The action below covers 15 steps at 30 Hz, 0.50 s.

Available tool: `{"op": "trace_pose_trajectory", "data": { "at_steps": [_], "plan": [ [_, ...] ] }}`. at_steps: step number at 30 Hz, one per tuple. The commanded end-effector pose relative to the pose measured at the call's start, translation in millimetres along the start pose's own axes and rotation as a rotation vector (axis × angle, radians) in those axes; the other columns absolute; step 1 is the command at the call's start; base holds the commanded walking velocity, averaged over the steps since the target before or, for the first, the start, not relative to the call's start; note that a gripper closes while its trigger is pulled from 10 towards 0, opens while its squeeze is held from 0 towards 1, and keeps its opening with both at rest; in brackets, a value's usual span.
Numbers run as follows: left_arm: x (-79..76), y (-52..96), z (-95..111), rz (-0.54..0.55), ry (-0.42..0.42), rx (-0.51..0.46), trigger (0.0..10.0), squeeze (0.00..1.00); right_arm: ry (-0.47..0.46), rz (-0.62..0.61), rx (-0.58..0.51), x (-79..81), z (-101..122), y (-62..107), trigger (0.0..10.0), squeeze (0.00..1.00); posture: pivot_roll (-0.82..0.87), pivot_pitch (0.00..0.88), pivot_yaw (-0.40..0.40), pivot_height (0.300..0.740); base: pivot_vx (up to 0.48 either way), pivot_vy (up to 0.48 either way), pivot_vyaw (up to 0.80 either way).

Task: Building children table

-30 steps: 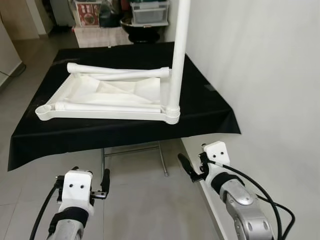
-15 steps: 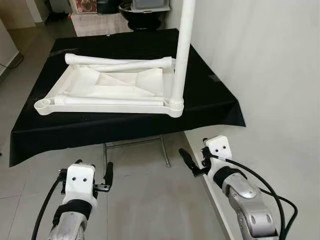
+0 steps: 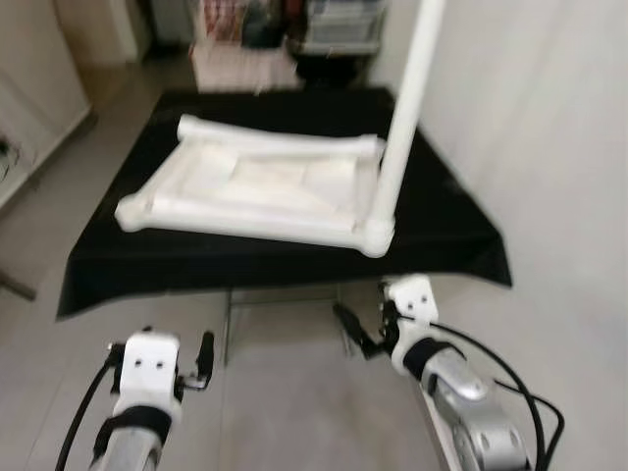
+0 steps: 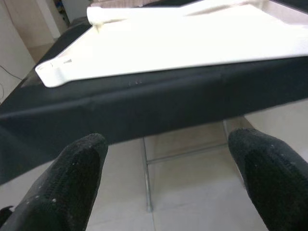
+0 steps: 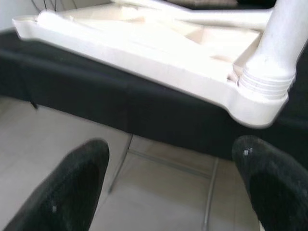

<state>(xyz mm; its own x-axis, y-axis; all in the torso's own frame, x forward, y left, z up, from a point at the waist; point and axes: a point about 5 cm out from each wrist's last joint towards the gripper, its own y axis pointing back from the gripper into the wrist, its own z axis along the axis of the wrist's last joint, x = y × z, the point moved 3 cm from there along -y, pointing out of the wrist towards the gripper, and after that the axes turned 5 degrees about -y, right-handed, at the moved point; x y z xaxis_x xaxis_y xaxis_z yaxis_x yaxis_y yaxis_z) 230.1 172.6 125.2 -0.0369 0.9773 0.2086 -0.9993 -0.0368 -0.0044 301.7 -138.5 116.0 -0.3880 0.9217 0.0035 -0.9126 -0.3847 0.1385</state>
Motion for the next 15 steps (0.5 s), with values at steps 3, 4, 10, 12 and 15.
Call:
{"op": "trace_pose_trajectory", "data": {
  "at_steps": [3, 4, 10, 12, 15],
  "plan": [
    [3.6, 1.1, -6.2, 0.007, -0.004, 0.025, 10.0, 0.00, -0.017, 0.009, -0.004, 3.8, 1.1, -3.5, 10.0, 0.00, 0.01, 0.081, -0.023, 0.740, 0.243, 0.000, 0.00],
    [3.2, 0.8, -6.1, -0.002, -0.007, 0.024, 10.0, 0.00, -0.020, 0.004, 0.004, 3.0, -0.2, -4.2, 10.0, 0.00, 0.01, 0.079, -0.023, 0.740, 0.000, 0.000, 0.00],
    [1.7, -0.3, -6.6, -0.021, -0.005, 0.026, 10.0, 0.00, -0.043, 0.010, 0.004, 2.4, -1.0, -4.7, 10.0, 0.00, 0.01, 0.077, -0.021, 0.740, 0.000, 0.000, 0.00],
    [1.1, -0.8, -6.9, -0.031, -0.004, 0.027, 10.0, 0.00, -0.046, 0.010, 0.003, 2.4, -0.9, -4.9, 10.0, 0.00, 0.01, 0.077, -0.021, 0.740, 0.000, 0.000, 0.00],
    [0.4, -1.2, -7.0, -0.042, -0.005, 0.028, 10.0, 0.00, -0.050, 0.010, 0.002, 2.2, -0.8, -4.9, 10.0, 0.00, 0.01, 0.077, -0.021, 0.740, 0.000, 0.000, 0.00]
  ]
}}
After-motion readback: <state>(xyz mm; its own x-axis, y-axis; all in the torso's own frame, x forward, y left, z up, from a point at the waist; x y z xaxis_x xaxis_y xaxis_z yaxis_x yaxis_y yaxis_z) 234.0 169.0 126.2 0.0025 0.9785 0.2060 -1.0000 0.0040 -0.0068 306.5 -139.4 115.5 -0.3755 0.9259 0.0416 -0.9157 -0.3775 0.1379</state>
